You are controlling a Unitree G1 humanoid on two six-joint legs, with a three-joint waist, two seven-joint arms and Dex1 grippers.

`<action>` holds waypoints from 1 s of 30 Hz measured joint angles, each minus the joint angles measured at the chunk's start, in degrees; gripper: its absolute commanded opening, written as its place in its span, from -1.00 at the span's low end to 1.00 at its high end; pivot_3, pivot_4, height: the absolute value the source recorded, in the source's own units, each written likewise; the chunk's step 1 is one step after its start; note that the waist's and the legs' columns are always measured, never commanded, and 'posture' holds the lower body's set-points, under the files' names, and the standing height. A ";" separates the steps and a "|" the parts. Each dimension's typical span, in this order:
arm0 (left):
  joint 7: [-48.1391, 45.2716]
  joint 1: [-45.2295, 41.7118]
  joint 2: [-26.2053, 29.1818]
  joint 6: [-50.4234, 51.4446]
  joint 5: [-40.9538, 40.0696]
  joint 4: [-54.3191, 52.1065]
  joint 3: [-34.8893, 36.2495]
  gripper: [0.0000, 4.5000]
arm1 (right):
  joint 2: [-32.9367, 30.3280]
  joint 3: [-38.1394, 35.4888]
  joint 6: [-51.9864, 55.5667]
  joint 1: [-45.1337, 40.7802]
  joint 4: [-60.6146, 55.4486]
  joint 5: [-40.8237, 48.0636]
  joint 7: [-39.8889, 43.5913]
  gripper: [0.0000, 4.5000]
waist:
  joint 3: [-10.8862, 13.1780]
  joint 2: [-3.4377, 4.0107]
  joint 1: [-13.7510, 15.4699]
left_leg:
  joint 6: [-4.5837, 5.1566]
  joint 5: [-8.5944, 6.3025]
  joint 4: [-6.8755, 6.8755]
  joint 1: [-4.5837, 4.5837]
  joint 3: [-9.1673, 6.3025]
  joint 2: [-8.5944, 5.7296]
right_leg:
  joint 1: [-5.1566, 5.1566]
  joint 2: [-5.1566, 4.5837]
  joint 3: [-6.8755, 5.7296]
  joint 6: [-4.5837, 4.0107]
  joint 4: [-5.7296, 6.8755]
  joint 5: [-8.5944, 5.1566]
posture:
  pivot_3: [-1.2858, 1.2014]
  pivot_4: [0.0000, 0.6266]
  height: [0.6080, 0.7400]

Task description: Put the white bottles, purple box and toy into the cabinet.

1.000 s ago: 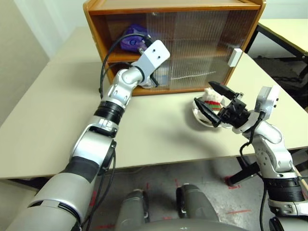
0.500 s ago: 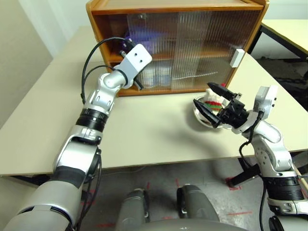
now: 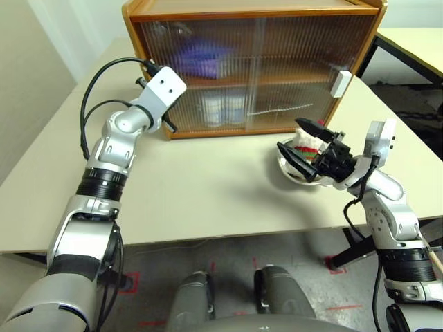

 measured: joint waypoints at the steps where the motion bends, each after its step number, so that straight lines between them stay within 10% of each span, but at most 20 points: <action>1: -0.01 0.22 0.13 0.16 0.00 -0.15 0.04 -0.97 | -0.01 0.00 0.02 -0.02 0.26 0.00 0.10 1.00 | 0.00 0.00 0.30 | 0.00 0.00 0.00 0.00 0.00 0.00 | -0.01 -0.01 0.00 -0.01 0.00 0.00 | 0.02 -0.88 1.00; 11: -2.16 2.34 0.23 -0.29 -5.39 -2.62 3.23 -0.81 | -0.85 -1.01 2.45 -0.90 1.00 0.29 -0.43 1.00 | 0.25 0.05 1.27 | -0.02 -0.01 -0.05 -0.04 0.00 0.08 | -0.06 -0.22 -0.01 -0.05 -0.09 -0.02 | 0.03 -0.86 1.00; 22: -13.11 9.47 -6.12 13.11 -33.64 -18.92 15.19 1.00 | -8.20 -17.75 16.78 -3.74 5.60 4.54 -18.95 1.00 | 0.80 0.17 2.52 | -0.01 0.02 0.07 -0.17 0.87 -0.06 | 0.01 -0.67 -0.08 -0.19 -0.13 -0.38 | 0.01 -0.82 1.00; 30: -19.56 16.40 -1.84 32.09 -51.74 -29.64 18.53 1.00 | -8.29 -26.53 19.26 -8.80 8.61 5.97 -30.54 1.00 | 0.84 0.05 2.14 | 0.03 0.06 0.27 -0.09 1.47 -0.06 | 0.03 -0.55 0.54 1.11 -0.11 -0.54 | 0.01 -0.87 1.00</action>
